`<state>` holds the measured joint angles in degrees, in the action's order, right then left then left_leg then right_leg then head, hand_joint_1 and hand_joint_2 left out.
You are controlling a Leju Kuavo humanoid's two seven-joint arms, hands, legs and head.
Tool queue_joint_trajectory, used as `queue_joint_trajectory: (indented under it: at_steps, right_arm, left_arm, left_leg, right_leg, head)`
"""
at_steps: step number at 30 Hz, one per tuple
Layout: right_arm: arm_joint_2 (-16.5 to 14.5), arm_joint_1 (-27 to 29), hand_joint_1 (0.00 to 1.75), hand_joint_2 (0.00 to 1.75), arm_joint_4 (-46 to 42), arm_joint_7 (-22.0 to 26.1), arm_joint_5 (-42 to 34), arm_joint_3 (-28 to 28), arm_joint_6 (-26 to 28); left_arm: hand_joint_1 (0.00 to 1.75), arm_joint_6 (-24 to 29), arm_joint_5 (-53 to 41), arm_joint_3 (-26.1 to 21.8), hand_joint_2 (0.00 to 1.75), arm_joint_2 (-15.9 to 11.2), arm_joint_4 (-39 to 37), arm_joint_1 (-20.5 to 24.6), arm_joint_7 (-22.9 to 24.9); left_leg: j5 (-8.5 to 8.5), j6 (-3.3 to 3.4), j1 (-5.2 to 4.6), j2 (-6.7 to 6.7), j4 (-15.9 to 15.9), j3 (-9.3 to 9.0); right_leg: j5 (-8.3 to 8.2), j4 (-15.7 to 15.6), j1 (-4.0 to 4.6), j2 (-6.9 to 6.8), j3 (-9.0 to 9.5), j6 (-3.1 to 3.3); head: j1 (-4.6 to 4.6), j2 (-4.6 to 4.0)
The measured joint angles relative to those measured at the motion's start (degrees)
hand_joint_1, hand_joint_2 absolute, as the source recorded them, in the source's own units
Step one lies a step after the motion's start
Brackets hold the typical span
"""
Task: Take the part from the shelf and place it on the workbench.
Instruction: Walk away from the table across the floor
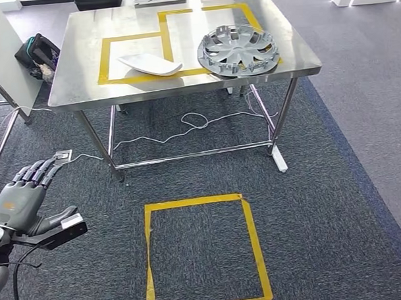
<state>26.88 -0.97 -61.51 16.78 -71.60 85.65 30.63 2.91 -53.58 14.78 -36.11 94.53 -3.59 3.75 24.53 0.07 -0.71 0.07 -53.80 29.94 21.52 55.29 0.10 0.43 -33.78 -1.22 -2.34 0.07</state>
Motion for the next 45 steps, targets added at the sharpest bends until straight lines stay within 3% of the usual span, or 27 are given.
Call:
queue_joint_trajectory:
  at_steps: [3, 6, 8, 10, 11, 12, 13, 14, 16, 18, 20, 22, 24, 26, 27, 28, 29, 31, 33, 34, 36, 38, 40, 42, 43, 45]
  right_arm:
    - [0.0, -0.1, 0.0, 0.0, 0.0, 0.1, 0.7, 0.1, 0.8]
    - [0.0, -0.4, 0.0, 0.0, 0.0, -0.6, 2.6, 0.2, 3.8]
    - [0.1, -0.7, 0.0, 0.0, -0.1, -1.3, 3.7, 0.3, 5.8]
    - [0.1, -0.9, 0.0, 0.0, -0.1, -1.9, 4.3, 0.5, 7.0]
    - [0.1, -1.0, 0.0, 0.0, -0.1, -2.2, 4.5, 0.6, 7.4]
    - [0.1, -1.0, 0.0, 0.0, -0.1, -2.4, 4.7, 0.7, 7.6]
    - [0.1, -1.0, 0.0, 0.0, -0.1, -2.7, 4.9, 0.8, 7.7]
    - [0.1, -1.0, 0.0, 0.0, -0.1, -2.9, 5.1, 0.9, 7.7]
    - [0.0, -1.1, 0.0, 0.0, -0.1, -3.2, 5.4, 1.1, 7.7]
    - [0.0, -1.3, 0.0, 0.0, -0.1, -3.5, 5.7, 1.3, 7.6]
    - [-0.1, -1.5, 0.0, 0.0, -0.1, -3.7, 6.0, 1.3, 7.5]
    - [-0.1, -1.7, 0.0, 0.0, -0.1, -3.8, 6.1, 1.4, 7.4]
    - [-0.1, -1.8, 0.0, 0.0, -0.1, -3.9, 6.2, 1.4, 7.2]
    - [-0.1, -1.7, 0.0, 0.0, -0.1, -4.0, 6.2, 1.4, 7.1]
    - [-0.1, -1.7, 0.0, 0.0, -0.1, -4.0, 6.3, 1.4, 7.0]
    - [-0.1, -1.7, 0.0, 0.0, -0.1, -4.1, 6.3, 1.4, 7.0]
    - [-0.1, -1.8, 0.0, 0.0, -0.1, -4.1, 6.4, 1.4, 6.9]
    - [-0.1, -1.8, 0.0, 0.0, -0.1, -4.2, 6.6, 1.4, 6.7]
    - [-0.1, -1.9, 0.0, 0.0, -0.1, -4.2, 6.9, 1.4, 6.6]
    - [-0.1, -1.9, 0.0, 0.0, -0.1, -4.3, 6.9, 1.3, 6.6]
    - [-0.1, -2.0, 0.0, 0.0, -0.1, -4.3, 7.0, 1.3, 6.6]
    - [-0.1, -2.0, 0.0, 0.0, -0.1, -4.3, 7.0, 1.3, 6.6]
    - [-0.1, -1.9, 0.0, 0.0, 0.0, -4.3, 7.0, 1.3, 6.6]
    - [-0.1, -1.8, 0.0, 0.0, 0.0, -4.4, 7.0, 1.3, 6.6]
    - [-0.1, -1.7, 0.0, 0.0, 0.0, -4.4, 7.0, 1.3, 6.6]
    - [-0.1, -1.7, 0.0, 0.0, 0.0, -4.5, 7.1, 1.4, 6.5]
  left_arm:
    - [0.0, 0.0, -0.2, 0.0, 0.0, 0.0, 0.0, -0.1, 0.2]
    - [0.0, 0.0, -0.5, -0.2, 0.0, -0.4, 0.1, -0.3, 0.6]
    - [0.0, 0.0, -0.5, -0.4, 0.0, -0.4, 0.2, -0.6, 0.9]
    - [0.0, 0.0, -0.6, -0.4, 0.0, -0.4, 0.3, -1.2, 1.0]
    - [0.0, 0.0, -0.7, -0.4, 0.0, -0.3, 0.3, -1.5, 1.0]
    - [0.0, 0.0, -0.8, -0.4, 0.0, -0.3, 0.3, -1.9, 1.0]
    - [0.0, 0.0, -1.0, -0.4, 0.0, -0.2, 0.3, -2.1, 1.0]
    - [0.0, 0.0, -1.1, -0.4, 0.0, -0.2, 0.3, -2.2, 1.1]
    - [0.0, -0.1, -1.3, -0.5, 0.0, -0.2, 0.4, -2.3, 1.2]
    - [0.0, -0.2, -1.6, -0.8, 0.0, -0.4, 0.7, -2.3, 1.3]
    - [0.0, -0.3, -1.7, -1.1, 0.0, -0.6, 0.8, -2.4, 1.4]
    - [0.0, -0.4, -1.7, -1.2, 0.0, -0.7, 0.8, -2.5, 1.4]
    - [0.0, -0.4, -1.8, -1.3, 0.0, -0.8, 0.8, -2.4, 1.5]
    - [0.0, -0.4, -1.9, -1.3, 0.0, -0.8, 0.8, -2.4, 1.5]
    - [0.0, -0.5, -1.9, -1.3, 0.0, -0.8, 0.8, -2.5, 1.5]
    - [0.0, -0.5, -1.9, -1.3, 0.0, -0.8, 0.8, -2.5, 1.5]
    - [0.0, -0.5, -1.9, -1.4, 0.0, -0.8, 0.8, -2.6, 1.5]
    - [0.0, -0.5, -1.9, -1.5, 0.0, -1.0, 0.9, -2.5, 1.6]
    - [0.0, -0.5, -1.9, -1.7, 0.0, -1.2, 1.1, -2.4, 1.7]
    - [0.0, -0.5, -1.9, -1.8, 0.0, -1.2, 1.2, -2.5, 1.7]
    - [0.0, -0.5, -1.9, -1.8, 0.0, -1.3, 1.3, -2.8, 1.7]
    - [0.0, -0.5, -1.9, -1.8, 0.0, -1.4, 1.4, -2.9, 1.7]
    - [0.0, -0.5, -1.9, -1.9, 0.0, -1.5, 1.5, -2.9, 1.8]
    - [0.0, -0.5, -1.9, -1.8, 0.0, -1.4, 1.5, -2.9, 1.8]
    - [0.0, -0.5, -1.9, -1.7, 0.0, -1.4, 1.5, -2.9, 1.8]
    - [0.0, -0.5, -1.9, -1.7, 0.0, -1.4, 1.5, -3.0, 1.8]
  left_leg:
    - [-0.11, 0.35, -0.16, -0.02, -0.1, 0.29]
    - [-1.0, 1.45, 0.04, -0.11, 0.8, 0.15]
    - [-1.88, 1.68, 0.55, -0.29, 1.7, 0.04]
    - [-2.24, 1.48, 0.83, -0.72, 1.8, 0.43]
    - [-2.38, 1.25, 0.98, -1.05, 1.8, 0.66]
    - [-2.53, 0.98, 1.2, -1.45, 1.7, 0.88]
    - [-2.67, 0.62, 1.5, -1.95, 1.6, 1.12]
    - [-2.74, 0.16, 1.87, -2.51, 1.3, 1.39]
    - [-2.57, -1.04, 2.4, -3.64, 0.1, 2.28]
    - [-2.57, -1.97, 2.53, -4.69, -0.9, 3.29]
    - [-2.99, -2.45, 2.71, -5.61, -1.1, 3.94]
    - [-2.06, -2.67, 2.77, -4.24, -2.5, 4.89]
    - [1.64, -2.66, 2.62, -1.63, -8.5, 7.62]
    - [5.6, -2.58, 2.54, -0.79, -16.6, 11.12]
    - [6.32, -2.46, 2.5, -0.75, -18.8, 11.88]
    - [5.97, -2.27, 2.43, -0.68, -18.9, 11.52]
    - [4.7, -2.01, 2.3, -0.41, -16.6, 9.94]
    - [1.8, -1.44, 1.69, 2.12, -8.6, 4.96]
    - [0.67, -1.16, 1.12, 4.21, -3.4, 2.13]
    - [0.77, -1.12, 0.91, 4.22, -2.8, 2.07]
    - [0.43, -0.64, 0.92, 2.58, -2.7, 2.34]
    - [0.01, 0.04, 1.11, 1.17, -2.5, 2.42]
    - [-0.24, 0.48, 1.19, -0.12, -2.5, 2.56]
    - [-0.34, 0.65, 1.05, -1.66, -2.5, 2.66]
    - [-0.38, 0.68, 0.97, -2.51, -2.5, 2.65]
    - [-0.46, 0.65, 0.87, -4.19, -2.5, 2.55]
  right_leg:
    - [-0.29, -0.2, -0.25, -0.05, -0.11, -0.41]
    - [-0.35, -0.4, -0.32, -0.19, -0.27, -1.4]
    - [2.57, 3.4, -0.27, -0.15, -1.99, -1.78]
    - [7.13, 11.5, -0.57, -0.13, -5.07, -2.23]
    - [8.58, 14.9, -0.77, -0.13, -6.24, -2.5]
    - [8.98, 16.3, -0.99, -0.13, -6.49, -2.76]
    - [8.36, 15.4, -1.25, -0.08, -5.55, -3.07]
    - [7.0, 12.3, -1.6, 0.21, -3.5, -3.46]
    - [5.19, 4.6, -2.42, 2.43, 1.27, -4.24]
    - [5.21, 1.8, -2.64, 3.74, 3.1, -3.66]
    - [5.24, 2.7, -2.39, 2.55, 2.7, -2.23]
    - [5.06, 3.0, -2.25, 1.28, 2.32, -1.2]
    - [4.75, 3.0, -1.96, -0.06, 1.88, -0.41]
    - [4.53, 3.0, -1.58, -1.48, 1.36, -0.03]
    - [4.45, 3.1, -1.41, -2.23, 1.17, 0.06]
    - [4.4, 3.1, -1.27, -2.97, 1.06, 0.1]
    - [4.37, 3.1, -1.17, -3.7, 1.04, 0.09]
    - [4.39, 3.1, -0.9, -5.08, 1.18, -0.12]
    - [4.45, 3.2, -0.56, -6.31, 1.33, -0.65]
    - [4.46, 3.1, -0.46, -6.94, 1.44, -0.96]
    - [4.59, 2.9, -0.64, -7.69, 1.67, -1.67]
    - [6.48, 5.4, -0.87, -5.01, 0.7, -2.27]
    - [10.29, 12.5, -0.82, -1.46, -2.46, -2.42]
    - [12.46, 19.0, -0.59, -0.59, -5.57, -2.27]
    - [11.92, 19.4, -0.5, -0.47, -5.88, -2.09]
    - [8.23, 13.6, -0.41, 0.46, -3.26, -1.49]
  head:
    - [-0.02, 0.0]
    - [-0.05, 0.0]
    - [0.08, 0.0]
    - [0.14, -0.01]
    - [0.13, -0.01]
    - [0.11, -0.01]
    - [0.11, -0.01]
    - [0.11, -0.01]
    - [0.24, -0.01]
    - [0.17, 0.0]
    - [-0.01, 0.0]
    - [-0.11, -0.01]
    - [-0.26, -0.01]
    - [-0.31, 0.0]
    - [-0.31, 0.0]
    - [-0.31, 0.0]
    - [-0.31, 0.0]
    - [-0.33, 0.0]
    - [-0.31, 0.0]
    - [-0.29, 0.0]
    - [-0.26, 0.0]
    - [-0.1, 0.0]
    - [0.06, 0.0]
    - [0.08, 0.0]
    - [0.08, 0.0]
    - [0.08, 0.0]
